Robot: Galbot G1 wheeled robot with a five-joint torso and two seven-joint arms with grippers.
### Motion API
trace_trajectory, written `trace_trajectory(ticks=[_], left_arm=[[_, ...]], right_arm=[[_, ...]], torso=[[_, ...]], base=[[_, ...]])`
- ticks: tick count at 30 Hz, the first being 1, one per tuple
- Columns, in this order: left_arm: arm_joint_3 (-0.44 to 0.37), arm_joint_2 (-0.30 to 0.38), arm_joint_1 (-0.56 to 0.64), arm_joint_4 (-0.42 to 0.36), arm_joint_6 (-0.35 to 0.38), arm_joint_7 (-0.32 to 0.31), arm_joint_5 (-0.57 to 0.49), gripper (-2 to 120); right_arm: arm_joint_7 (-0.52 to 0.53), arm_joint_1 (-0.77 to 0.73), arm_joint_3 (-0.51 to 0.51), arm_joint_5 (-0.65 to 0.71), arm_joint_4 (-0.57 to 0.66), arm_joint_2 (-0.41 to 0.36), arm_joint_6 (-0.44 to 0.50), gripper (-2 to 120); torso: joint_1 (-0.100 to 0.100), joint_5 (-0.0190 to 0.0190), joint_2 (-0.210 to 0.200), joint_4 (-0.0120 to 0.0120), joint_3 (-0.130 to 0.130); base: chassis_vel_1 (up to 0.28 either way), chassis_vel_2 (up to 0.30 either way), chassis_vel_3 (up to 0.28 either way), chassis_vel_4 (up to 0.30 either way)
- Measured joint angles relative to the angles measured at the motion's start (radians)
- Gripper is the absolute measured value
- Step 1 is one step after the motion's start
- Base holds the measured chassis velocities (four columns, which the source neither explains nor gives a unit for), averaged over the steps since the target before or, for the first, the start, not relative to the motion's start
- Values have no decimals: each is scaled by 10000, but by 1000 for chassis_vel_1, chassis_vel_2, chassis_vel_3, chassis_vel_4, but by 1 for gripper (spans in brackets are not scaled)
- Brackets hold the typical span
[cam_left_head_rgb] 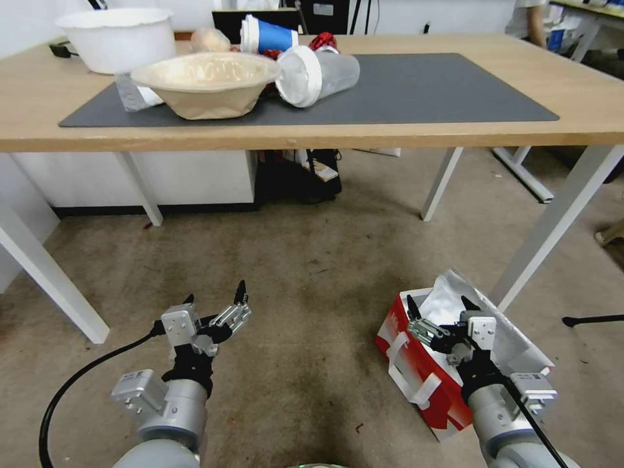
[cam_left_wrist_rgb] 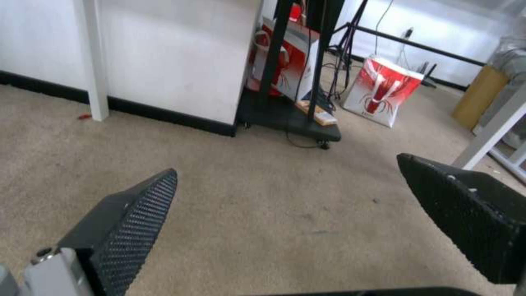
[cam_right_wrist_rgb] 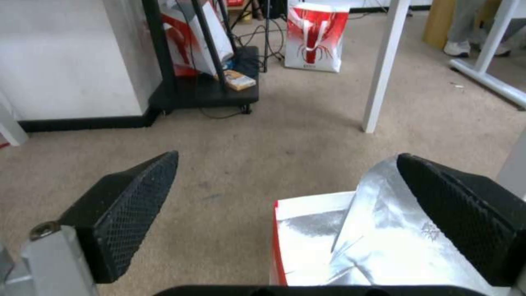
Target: Pick up the food delivery bag from the floor and place it on the table.
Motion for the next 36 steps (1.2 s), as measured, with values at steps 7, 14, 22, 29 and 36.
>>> trace_trajectory(ticks=[7,14,22,29,36], left_arm=[[-13,72,37,-5,-55,21,19,100],[-17,81,69,-15,-79,30,23,100],[-29,83,53,106,-436,251,92,100],[-76,175,59,184,-635,570,439,100],[-114,246,111,231,-932,641,1027,100]], right_arm=[[-3,-4,-1,19,12,-15,9,100],[-5,21,-18,16,10,8,9,100],[-29,19,76,82,-25,-80,9,100],[-328,125,430,436,-125,-551,388,100],[-901,349,1177,1204,-771,-1908,1324,100]], torso=[[-19,-1,-38,0,0],[-19,-1,-11,0,0],[-14,-1,18,0,0],[-11,0,35,0,0],[-7,1,49,0,-1]], base=[[0,0,0,0],[0,0,0,0],[0,0,0,0],[0,0,0,0],[0,0,0,0]])
